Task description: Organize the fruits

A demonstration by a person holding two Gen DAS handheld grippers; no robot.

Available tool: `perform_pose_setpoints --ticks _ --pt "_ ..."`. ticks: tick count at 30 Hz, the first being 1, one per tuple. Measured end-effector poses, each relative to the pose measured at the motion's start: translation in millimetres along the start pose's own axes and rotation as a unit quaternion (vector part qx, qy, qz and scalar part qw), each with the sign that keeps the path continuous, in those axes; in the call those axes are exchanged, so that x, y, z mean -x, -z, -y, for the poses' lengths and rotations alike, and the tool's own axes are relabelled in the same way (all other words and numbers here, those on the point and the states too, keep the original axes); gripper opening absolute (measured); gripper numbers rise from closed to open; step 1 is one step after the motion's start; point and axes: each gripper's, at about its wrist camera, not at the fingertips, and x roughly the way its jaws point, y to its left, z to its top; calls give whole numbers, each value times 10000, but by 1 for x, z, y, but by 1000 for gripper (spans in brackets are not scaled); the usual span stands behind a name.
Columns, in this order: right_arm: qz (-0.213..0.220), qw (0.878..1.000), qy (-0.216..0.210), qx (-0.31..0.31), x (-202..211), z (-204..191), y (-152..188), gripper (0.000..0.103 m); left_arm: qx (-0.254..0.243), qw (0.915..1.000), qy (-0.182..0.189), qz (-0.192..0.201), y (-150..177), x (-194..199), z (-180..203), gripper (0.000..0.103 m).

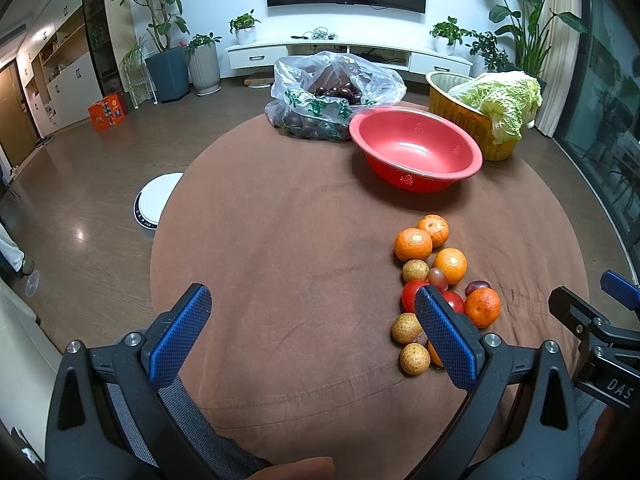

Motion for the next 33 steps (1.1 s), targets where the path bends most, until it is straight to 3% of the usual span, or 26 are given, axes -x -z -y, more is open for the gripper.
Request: perform_pose_setpoints --ticks 19,21,26,30,33 --pt "-25 10000 -31 5 0 -2 4 98 30 9999 128 -51 6 -9 -7 103" --pt "-20 10000 -53 6 0 -2 8 98 46 9995 312 22 5 -10 -12 103" --pt "26 9996 -270 3 1 2 19 99 54 9912 1320 -29 4 -14 -24 103" --pt "-3 9981 -587 161 0 9 25 98 -469 9908 1230 315 15 -8 -17 103" --pt "-74 9974 -707 133 -3 14 28 98 -1096 9861 1247 -72 26 -16 -1 103"
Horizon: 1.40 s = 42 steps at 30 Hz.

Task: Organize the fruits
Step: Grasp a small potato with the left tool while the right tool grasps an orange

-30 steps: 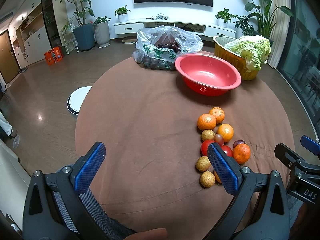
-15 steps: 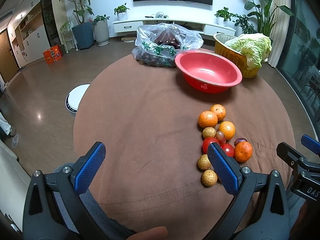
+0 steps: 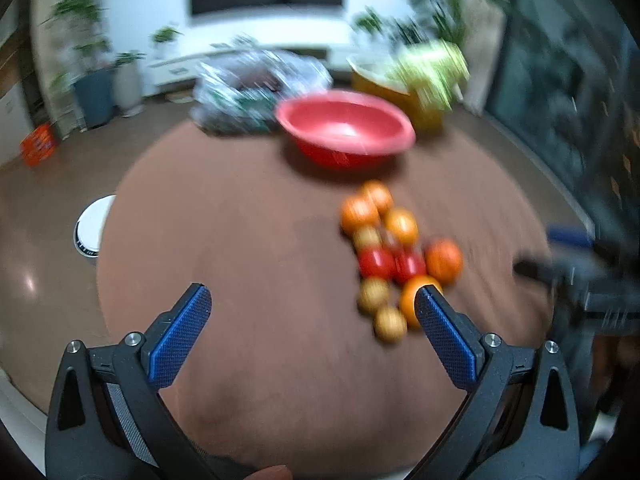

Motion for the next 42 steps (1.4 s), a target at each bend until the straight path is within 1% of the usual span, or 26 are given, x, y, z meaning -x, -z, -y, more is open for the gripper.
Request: perform_pose_setpoints --ticks 2,4,6,8,10,11,13,14,15,18,22,26,29,30,31,35,39,42 --pt "-51 9998 -167 -98 -2 5 0 98 -253 9996 -107 -54 6 -5 7 103" --pt "-105 9992 -366 -111 -3 5 0 97 -408 9990 37 -151 10 -11 9 103" --pt "-204 9976 -662 -92 -6 1 2 93 -493 9982 167 -294 10 -20 8 103" --pt "-349 9950 -931 -61 -12 -5 3 90 -571 9971 343 -379 10 -25 6 103" --pt "-479 9914 -1218 40 -18 -17 6 86 -693 9957 466 -393 10 -24 6 103" --pt "-536 9900 -1297 119 -22 -23 7 84 -791 9948 486 -408 11 -25 8 103" --pt "-640 9876 -1414 241 -31 -31 7 77 -923 9935 502 -447 13 -26 9 103" --pt "-710 9861 -1475 274 -36 -33 8 70 -974 9927 533 -479 15 -26 9 103" --pt "-797 9846 -1525 293 -41 -35 8 65 -1001 9921 558 -503 17 -25 9 103" --pt "-1028 9803 -1661 292 -59 -37 9 60 -1074 9908 602 -568 22 -26 6 103" --pt "-1147 9772 -1777 158 -70 -34 5 59 -1075 9905 632 -584 24 -29 -1 103" --pt "-1250 9742 -1877 66 -80 -32 2 51 -1034 9906 693 -570 22 -30 -9 103" --pt "-1266 9729 -1932 96 -82 -34 0 48 -1037 9901 749 -573 22 -31 -11 103" --pt "-1275 9723 -1957 100 -83 -34 -1 44 -1048 9899 763 -577 23 -31 -11 103" --pt "-1308 9707 -2012 104 -85 -35 -2 42 -1064 9895 792 -581 23 -32 -10 103" --pt "-1290 9701 -2052 144 -85 -35 -2 41 -1133 9877 888 -605 25 -34 -3 103" --pt "-1211 9689 -2158 22 -77 -26 -2 41 -1168 9865 962 -618 23 -39 4 102" --pt "-1085 9703 -2162 -97 -67 -15 -1 41 -1167 9856 1020 -671 20 -44 12 94"
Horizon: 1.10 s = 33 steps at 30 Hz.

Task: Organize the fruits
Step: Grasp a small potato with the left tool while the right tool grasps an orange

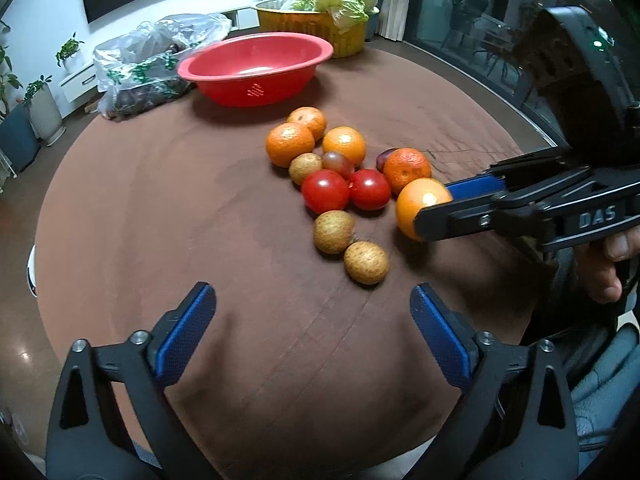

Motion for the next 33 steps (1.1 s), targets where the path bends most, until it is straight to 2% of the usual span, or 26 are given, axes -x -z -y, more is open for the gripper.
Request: perform_pose_setpoints --ticks 3,5,8,11,16,19,24,30,33 --pt "155 9998 11 -124 12 10 5 41 28 9999 64 -86 -6 -8 8 77" --pt "264 9994 57 -206 18 16 6 41 82 9998 88 -174 -9 -14 13 62" --pt "405 9988 135 -257 26 22 7 41 242 9993 151 -242 -13 -22 16 55" --pt "466 9985 128 -269 27 22 6 41 423 9985 171 -293 -16 -28 17 52" --pt "519 9983 93 -239 28 18 9 41 526 9981 134 -294 -21 -35 20 33" --pt "542 9982 80 -243 31 19 12 41 542 9980 173 -289 -22 -35 20 26" --pt "617 9977 82 -273 33 20 13 41 514 9981 148 -296 -18 -33 22 25" --pt "748 9966 145 -325 37 24 6 41 537 9971 459 -280 -13 -19 12 25" --pt "804 9960 206 -328 40 29 0 41 592 9967 534 -149 -16 -8 2 25"
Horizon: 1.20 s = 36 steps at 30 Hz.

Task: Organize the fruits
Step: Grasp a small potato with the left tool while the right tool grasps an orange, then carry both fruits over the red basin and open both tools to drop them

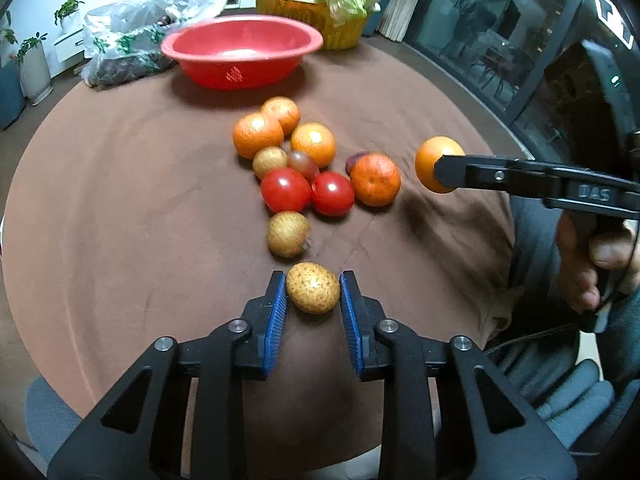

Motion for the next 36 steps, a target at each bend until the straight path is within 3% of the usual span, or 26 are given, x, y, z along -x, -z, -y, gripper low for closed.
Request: perform_pose_setpoints --ticks 4,11,15,20,26,36 --pt "98 9997 177 98 2 6 -19 41 1 9993 -187 310 -23 16 -18 25" --pt "527 9963 463 487 11 7 -79 41 -405 9927 -669 919 -107 31 -49 25" --pt "567 9922 608 931 -6 -2 -120 41 -662 9898 -800 974 -157 13 -62 25" --pt "344 9877 792 1306 -39 -6 -155 41 -740 9913 -795 747 -202 -23 -78 25" --pt "-40 9789 1098 1721 -82 -3 -177 41 -730 9936 -736 456 -224 -66 -89 25" --pt "-355 9754 1276 1763 -113 11 -183 41 -697 9937 -847 215 -226 -98 -98 25"
